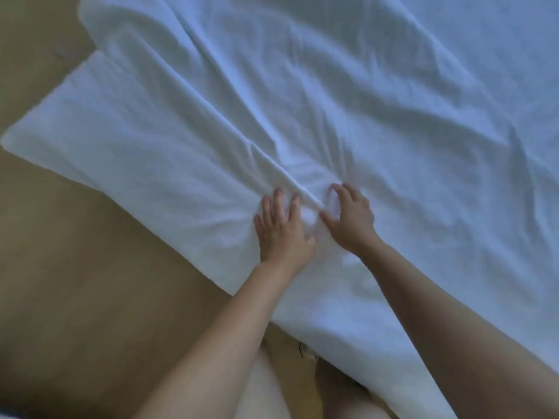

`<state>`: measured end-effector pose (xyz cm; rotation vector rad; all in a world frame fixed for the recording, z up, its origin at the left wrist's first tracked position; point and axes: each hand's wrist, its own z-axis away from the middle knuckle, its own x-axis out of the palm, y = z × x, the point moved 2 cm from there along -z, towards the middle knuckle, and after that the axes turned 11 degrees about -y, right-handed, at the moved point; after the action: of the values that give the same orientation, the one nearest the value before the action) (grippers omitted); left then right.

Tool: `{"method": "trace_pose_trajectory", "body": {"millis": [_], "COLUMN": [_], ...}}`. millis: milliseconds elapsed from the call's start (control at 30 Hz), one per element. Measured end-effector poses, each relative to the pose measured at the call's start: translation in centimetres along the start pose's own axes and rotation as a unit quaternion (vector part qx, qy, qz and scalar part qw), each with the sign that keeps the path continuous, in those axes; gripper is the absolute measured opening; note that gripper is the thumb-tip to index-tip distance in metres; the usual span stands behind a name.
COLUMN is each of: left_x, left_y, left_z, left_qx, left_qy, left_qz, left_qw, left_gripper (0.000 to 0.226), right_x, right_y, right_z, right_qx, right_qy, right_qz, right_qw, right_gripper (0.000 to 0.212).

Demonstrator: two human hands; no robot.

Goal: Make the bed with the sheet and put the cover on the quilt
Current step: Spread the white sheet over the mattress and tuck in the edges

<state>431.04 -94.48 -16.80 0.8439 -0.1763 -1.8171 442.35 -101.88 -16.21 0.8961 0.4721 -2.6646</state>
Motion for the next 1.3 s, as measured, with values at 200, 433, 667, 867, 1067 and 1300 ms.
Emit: {"method": "trace_pose_trajectory", "body": {"millis": [200,433,667,867,1067,1300], "left_x": [14.3,33.8,47.4,51.5,45.1,25.2], "left_y": [9.2,23.2,33.1,36.8,40.0,35.1], "left_z": [4.3,8.5,11.8,10.4,8.4,8.1], "left_qx": [0.074,0.124,0.182,0.221,0.207,0.208], "left_qy": [-0.116,-0.161,-0.187,-0.135,-0.212,-0.044], "left_qz": [-0.119,-0.242,-0.406,-0.471,-0.221,-0.029], "left_qw": [0.983,0.949,0.876,0.843,0.929,0.977], "left_gripper": [0.078,0.082,0.106,0.066,0.021,0.029], "right_x": [3.5,7.5,11.2,11.8,3.7,-7.5], "right_y": [21.0,45.1,64.3,65.2,59.2,42.7], "right_z": [10.4,21.8,30.9,29.6,27.8,21.5], "right_qx": [0.120,0.199,0.477,0.378,0.189,-0.025], "right_qy": [-0.002,0.102,0.224,0.301,0.240,0.168], "right_qz": [-0.062,-0.081,-0.438,-0.723,-0.653,-0.563], "right_qw": [0.991,0.971,0.729,0.493,0.693,0.809], "right_gripper": [0.056,0.082,0.095,0.085,0.073,0.075]}}
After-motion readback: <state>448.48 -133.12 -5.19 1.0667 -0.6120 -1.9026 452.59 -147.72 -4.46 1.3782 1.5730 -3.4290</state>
